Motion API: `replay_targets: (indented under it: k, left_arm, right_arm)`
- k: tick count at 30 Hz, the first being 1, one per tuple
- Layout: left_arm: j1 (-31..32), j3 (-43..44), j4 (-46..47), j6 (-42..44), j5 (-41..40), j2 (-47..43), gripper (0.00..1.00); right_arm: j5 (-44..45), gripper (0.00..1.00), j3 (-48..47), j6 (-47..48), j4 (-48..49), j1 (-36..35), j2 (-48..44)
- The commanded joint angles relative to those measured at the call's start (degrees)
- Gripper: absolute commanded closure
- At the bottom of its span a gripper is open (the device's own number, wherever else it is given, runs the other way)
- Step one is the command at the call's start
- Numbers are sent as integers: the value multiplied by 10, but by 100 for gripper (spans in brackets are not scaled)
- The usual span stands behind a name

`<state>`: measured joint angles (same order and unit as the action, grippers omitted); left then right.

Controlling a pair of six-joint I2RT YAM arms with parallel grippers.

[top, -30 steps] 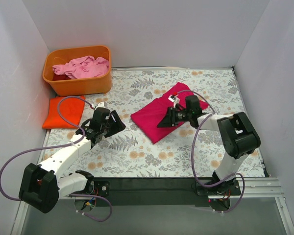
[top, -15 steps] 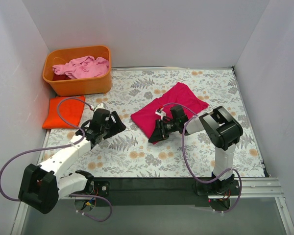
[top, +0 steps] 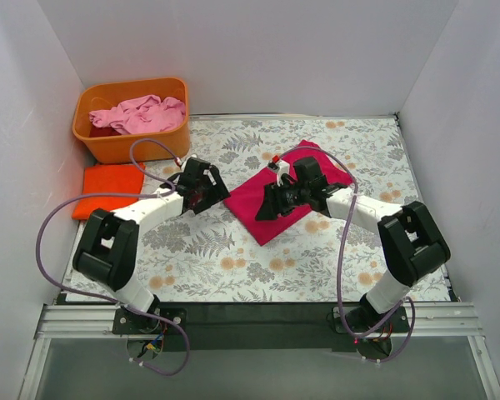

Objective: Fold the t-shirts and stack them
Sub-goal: Fold the tshirt

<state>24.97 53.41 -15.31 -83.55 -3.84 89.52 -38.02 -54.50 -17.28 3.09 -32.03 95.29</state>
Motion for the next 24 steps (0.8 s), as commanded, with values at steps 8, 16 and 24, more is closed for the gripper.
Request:
replay_targets:
  k: [8,16,24]
  left_arm:
    - [2,83,-1,-21,13,116,39]
    - [2,98,2,-20,4,165,49]
    - [10,74,9,-33,8,173,73]
  right_arm:
    - [241,43,-32,125,-181,-65,-61]
    - [306,43,-46,168,-186,-121,-44]
    - [401,44,-89,191,-204,-197,21]
